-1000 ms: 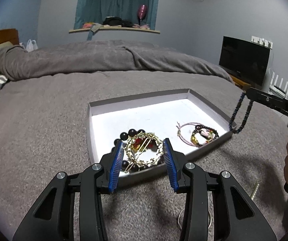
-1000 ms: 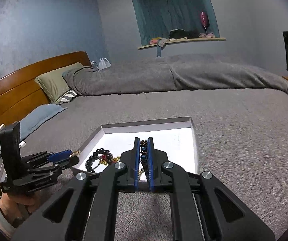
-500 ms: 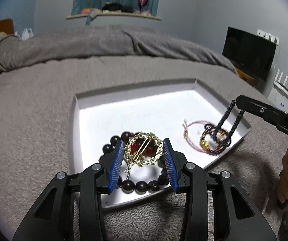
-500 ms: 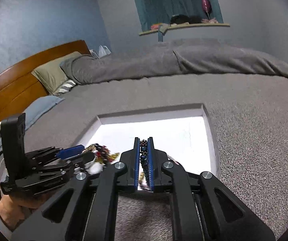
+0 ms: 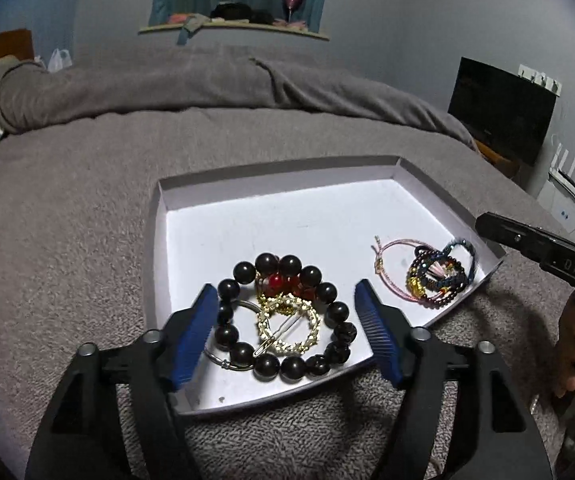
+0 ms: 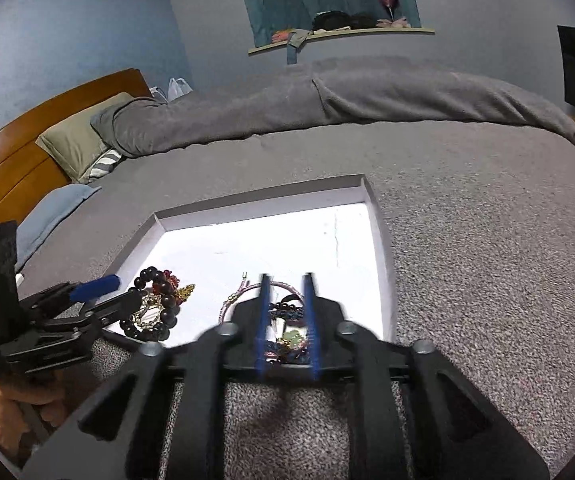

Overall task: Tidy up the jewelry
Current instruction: 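Move both tools back to the bed over the silver hoop and pearl hairpin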

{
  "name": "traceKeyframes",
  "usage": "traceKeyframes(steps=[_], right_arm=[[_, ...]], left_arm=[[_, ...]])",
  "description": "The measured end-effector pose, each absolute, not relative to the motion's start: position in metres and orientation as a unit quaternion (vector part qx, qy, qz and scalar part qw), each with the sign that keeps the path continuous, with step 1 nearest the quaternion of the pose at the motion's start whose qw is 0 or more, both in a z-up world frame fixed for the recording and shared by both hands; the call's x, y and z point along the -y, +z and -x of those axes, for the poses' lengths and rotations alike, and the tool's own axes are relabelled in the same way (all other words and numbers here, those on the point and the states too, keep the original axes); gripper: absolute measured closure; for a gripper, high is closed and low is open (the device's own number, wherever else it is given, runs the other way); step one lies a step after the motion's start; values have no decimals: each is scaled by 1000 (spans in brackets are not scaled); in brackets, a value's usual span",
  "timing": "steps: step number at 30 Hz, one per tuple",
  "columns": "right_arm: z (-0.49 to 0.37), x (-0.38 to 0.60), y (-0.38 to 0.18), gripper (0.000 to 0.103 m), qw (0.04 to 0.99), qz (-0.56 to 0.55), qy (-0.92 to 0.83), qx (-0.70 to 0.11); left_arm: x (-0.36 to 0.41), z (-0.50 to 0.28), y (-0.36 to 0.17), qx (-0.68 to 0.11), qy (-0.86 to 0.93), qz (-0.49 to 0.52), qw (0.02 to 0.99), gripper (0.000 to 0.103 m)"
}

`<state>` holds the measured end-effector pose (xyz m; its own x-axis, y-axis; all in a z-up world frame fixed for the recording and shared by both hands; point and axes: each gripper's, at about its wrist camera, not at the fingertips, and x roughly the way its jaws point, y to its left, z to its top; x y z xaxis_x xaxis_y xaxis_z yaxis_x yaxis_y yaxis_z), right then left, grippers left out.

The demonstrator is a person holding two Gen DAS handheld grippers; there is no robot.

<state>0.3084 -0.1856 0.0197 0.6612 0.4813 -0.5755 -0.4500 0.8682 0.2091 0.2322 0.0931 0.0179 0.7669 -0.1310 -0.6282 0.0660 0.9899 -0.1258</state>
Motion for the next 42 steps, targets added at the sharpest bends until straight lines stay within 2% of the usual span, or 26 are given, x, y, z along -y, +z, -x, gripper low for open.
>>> traceKeyframes(steps=[1, 2, 21, 25, 32, 36, 42], right_arm=[[-307, 188, 20, 68, 912, -27, 255, -321], [-305, 190, 20, 67, 912, -29, 256, -319], [-259, 221, 15, 65, 911, -4, 257, -323], [-249, 223, 14, 54, 911, -1, 257, -322], [-232, 226, 8, 54, 908, 18, 262, -326], [-224, 230, 5, 47, 900, 30, 279, -335], [-214, 234, -1, 44, 894, 51, 284, -342]], left_arm=[[-93, -230, 19, -337, -53, 46, 939, 30], [-92, -227, 20, -337, -54, 44, 939, 30], [-71, -159, 33, -307, -86, 18, 948, 30], [-67, -150, 32, -304, -83, 10, 949, 29], [-62, -136, 26, -312, -88, -11, 946, 29], [-54, -131, 19, -329, -114, -27, 937, 29], [-38, -128, 4, -352, -145, -58, 923, 29]])
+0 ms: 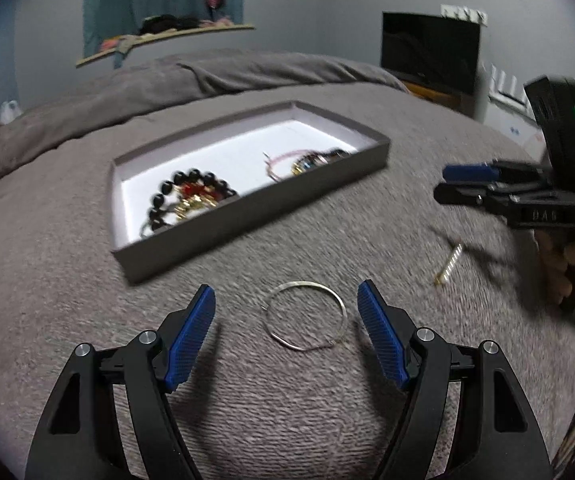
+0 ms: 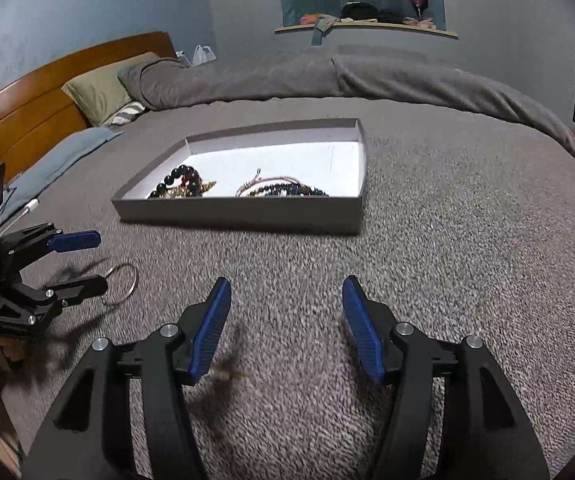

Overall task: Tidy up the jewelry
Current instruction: 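Move both tools back to the bed over the silver hoop and pearl hairpin, then grasp the silver hoop with the left tool while the right tool grasps the pearl hairpin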

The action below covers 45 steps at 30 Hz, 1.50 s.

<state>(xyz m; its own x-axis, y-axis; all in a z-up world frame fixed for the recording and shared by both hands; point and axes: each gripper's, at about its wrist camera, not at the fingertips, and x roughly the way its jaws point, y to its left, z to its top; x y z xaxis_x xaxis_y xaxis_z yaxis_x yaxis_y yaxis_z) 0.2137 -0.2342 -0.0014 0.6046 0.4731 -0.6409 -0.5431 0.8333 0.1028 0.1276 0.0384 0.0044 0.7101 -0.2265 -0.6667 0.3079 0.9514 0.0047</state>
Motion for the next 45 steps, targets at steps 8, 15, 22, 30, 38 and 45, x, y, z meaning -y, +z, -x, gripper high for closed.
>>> traceKeyframes(steps=[8, 15, 22, 30, 38, 45], right_arm=[[-211, 240, -3, 39, 892, 40, 287, -348], [-199, 233, -9, 34, 879, 60, 307, -359], [-182, 220, -12, 32, 864, 90, 341, -359], [-173, 203, -19, 30, 846, 125, 367, -365], [-174, 192, -26, 71, 847, 154, 351, -369], [-186, 199, -22, 95, 857, 125, 335, -372]], left_arm=[[-27, -128, -7, -377, -164, -75, 908, 29], [-25, -134, -15, -399, -169, -72, 899, 49], [-27, -135, -13, -394, -167, -65, 901, 52], [-30, -137, -13, -395, -159, -57, 903, 52], [-30, -137, -12, -394, -159, -56, 903, 52], [-32, -137, -10, -392, -158, -54, 905, 52]])
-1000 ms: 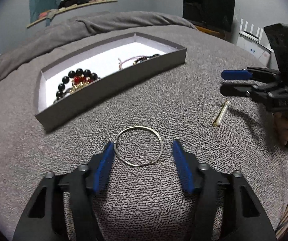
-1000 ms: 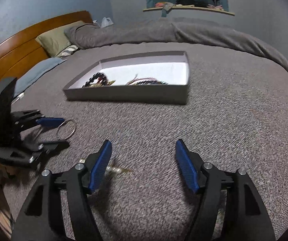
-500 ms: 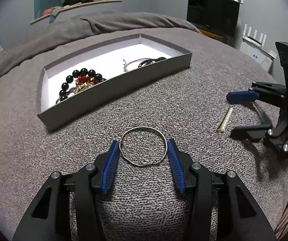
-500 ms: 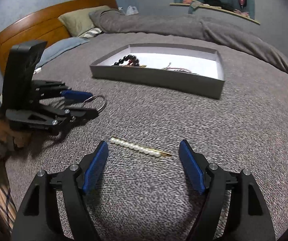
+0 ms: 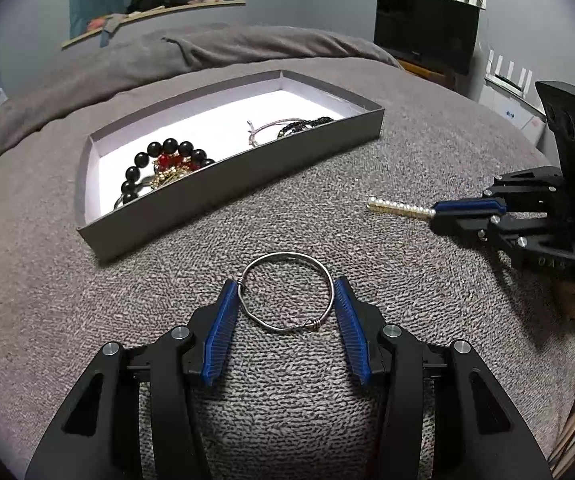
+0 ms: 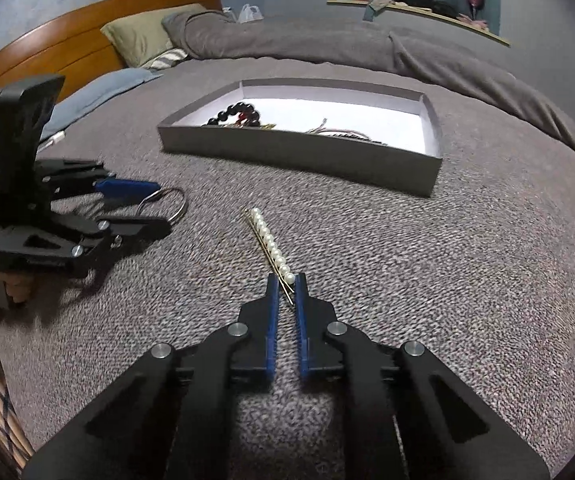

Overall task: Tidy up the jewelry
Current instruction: 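Grasp the silver hoop with the left tool while the right tool grasps the pearl hairpin, then carry the silver hoop and pearl hairpin into the tray and release both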

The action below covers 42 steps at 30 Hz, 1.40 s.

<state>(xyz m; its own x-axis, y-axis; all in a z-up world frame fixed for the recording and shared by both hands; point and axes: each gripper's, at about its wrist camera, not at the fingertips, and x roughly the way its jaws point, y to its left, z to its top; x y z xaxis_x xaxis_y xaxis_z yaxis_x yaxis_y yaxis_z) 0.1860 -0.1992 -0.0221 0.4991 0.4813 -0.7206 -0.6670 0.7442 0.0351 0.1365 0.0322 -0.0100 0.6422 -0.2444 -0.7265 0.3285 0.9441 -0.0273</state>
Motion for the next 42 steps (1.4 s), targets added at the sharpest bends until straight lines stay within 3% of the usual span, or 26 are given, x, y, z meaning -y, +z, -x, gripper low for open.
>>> traceKeyframes(steps=[19, 24, 28, 31, 34, 35, 38, 42], right_arm=[[-201, 203, -25, 93, 850, 95, 335, -396], [-204, 198, -25, 83, 851, 104, 332, -394], [-204, 193, -21, 57, 857, 123, 326, -379], [-207, 187, -23, 57, 854, 128, 333, -380], [-211, 181, -25, 61, 848, 127, 343, -384], [-213, 180, -26, 73, 846, 126, 345, -385], [-216, 176, -29, 95, 842, 125, 350, -391], [-216, 178, -24, 95, 847, 119, 349, -382]], left_arm=[[-30, -141, -14, -403, -152, -59, 900, 52], [-29, -142, -14, -406, -152, -61, 899, 52], [-30, -143, -14, -407, -152, -59, 899, 52], [-29, -144, -15, -408, -151, -59, 898, 52], [-29, -145, -15, -409, -150, -60, 898, 52], [-29, -145, -16, -409, -150, -59, 898, 52], [-29, -145, -16, -409, -150, -59, 898, 52], [-29, -144, -12, -401, -147, -55, 903, 53]])
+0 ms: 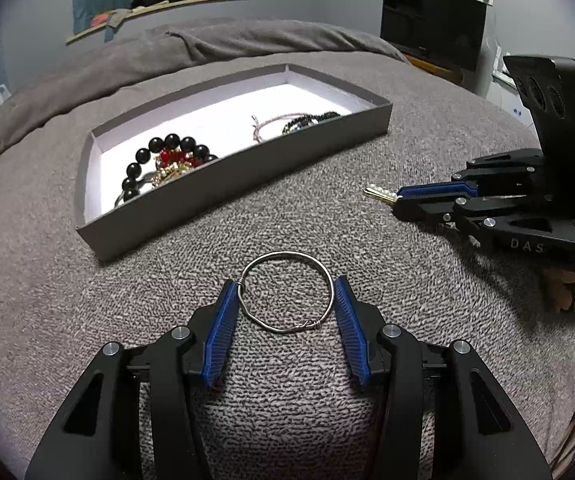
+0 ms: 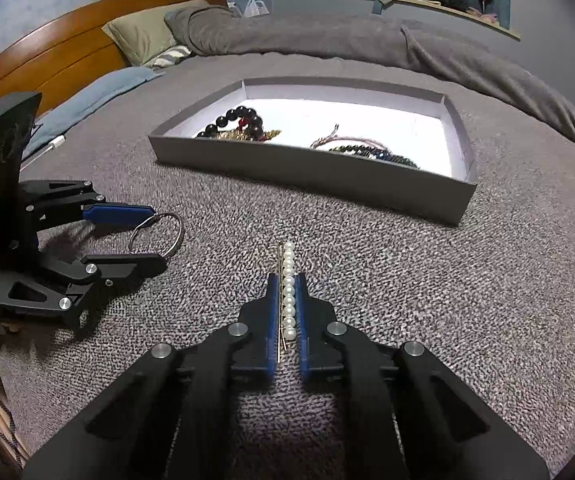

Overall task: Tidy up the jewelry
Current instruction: 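Carry the silver hoop and pearl hairpin into the tray and release both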

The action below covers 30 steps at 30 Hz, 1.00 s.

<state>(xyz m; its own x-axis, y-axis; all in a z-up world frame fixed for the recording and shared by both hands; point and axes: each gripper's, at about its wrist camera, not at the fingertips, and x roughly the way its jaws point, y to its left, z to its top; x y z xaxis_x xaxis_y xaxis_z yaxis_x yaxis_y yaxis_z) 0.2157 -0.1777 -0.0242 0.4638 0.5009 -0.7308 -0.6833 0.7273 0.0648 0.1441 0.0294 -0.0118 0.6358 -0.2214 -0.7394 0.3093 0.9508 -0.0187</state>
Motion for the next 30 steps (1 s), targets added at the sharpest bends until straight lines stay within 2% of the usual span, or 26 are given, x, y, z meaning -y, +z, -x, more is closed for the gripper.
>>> traceKeyframes(steps=[20, 30], right_arm=[[-250, 194, 31, 95, 903, 12, 316, -290], [-282, 179, 35, 95, 910, -16, 312, -274]], left_arm=[[-58, -164, 52, -284, -68, -4, 956, 53], [-71, -192, 53, -265, -35, 13, 963, 53]])
